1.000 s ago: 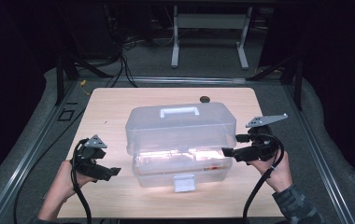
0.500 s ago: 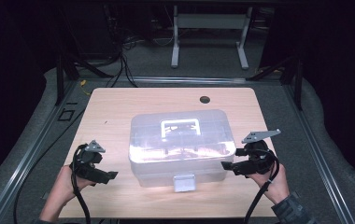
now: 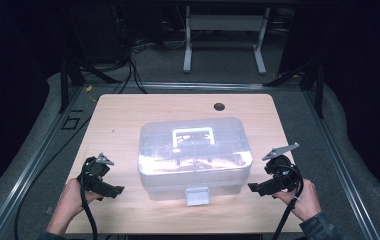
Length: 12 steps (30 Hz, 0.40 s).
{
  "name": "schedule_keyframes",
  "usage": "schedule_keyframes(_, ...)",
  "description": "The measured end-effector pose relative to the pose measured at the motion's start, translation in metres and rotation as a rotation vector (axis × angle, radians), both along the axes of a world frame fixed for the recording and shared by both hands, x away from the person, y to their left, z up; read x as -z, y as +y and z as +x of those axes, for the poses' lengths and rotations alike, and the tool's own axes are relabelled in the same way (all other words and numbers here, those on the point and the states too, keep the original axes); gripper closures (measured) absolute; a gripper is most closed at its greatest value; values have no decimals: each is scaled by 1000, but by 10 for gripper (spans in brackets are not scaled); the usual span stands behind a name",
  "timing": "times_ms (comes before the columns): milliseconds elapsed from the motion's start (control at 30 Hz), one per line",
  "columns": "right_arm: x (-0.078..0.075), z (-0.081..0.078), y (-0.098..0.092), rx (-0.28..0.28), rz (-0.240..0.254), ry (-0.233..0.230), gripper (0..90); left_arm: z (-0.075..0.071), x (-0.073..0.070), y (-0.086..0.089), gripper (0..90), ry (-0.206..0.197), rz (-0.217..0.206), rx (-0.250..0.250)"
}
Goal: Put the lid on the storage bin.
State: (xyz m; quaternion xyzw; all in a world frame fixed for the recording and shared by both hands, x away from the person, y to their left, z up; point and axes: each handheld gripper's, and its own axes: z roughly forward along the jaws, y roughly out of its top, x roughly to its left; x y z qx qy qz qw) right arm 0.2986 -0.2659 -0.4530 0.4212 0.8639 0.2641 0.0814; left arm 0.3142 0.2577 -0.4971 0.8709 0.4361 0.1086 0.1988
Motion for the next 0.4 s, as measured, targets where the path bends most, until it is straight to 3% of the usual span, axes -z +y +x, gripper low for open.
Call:
schedule_keyframes(67,11,4,-5,16,-29,44,62,1,4,-2,44,5,38,3)
schedule_keyframes(100,17,6,-8,35,-57,48,47,1,4,-2,42,5,38,3)
schedule_keyframes(133,23,8,-10,35,-47,65,41,2,8,-3,41,2,48,1)
schedule_keyframes(200,33,12,-14,64,-98,90,15,3,10,-3,41,-12,53,1)
schedule_keyframes(267,39,15,-18,71,-92,112,9,4,11,-2,46,-14,56,-1)
schedule_keyframes(400,40,16,-19,83,-99,107,4,8,15,0,39,-16,46,-10)
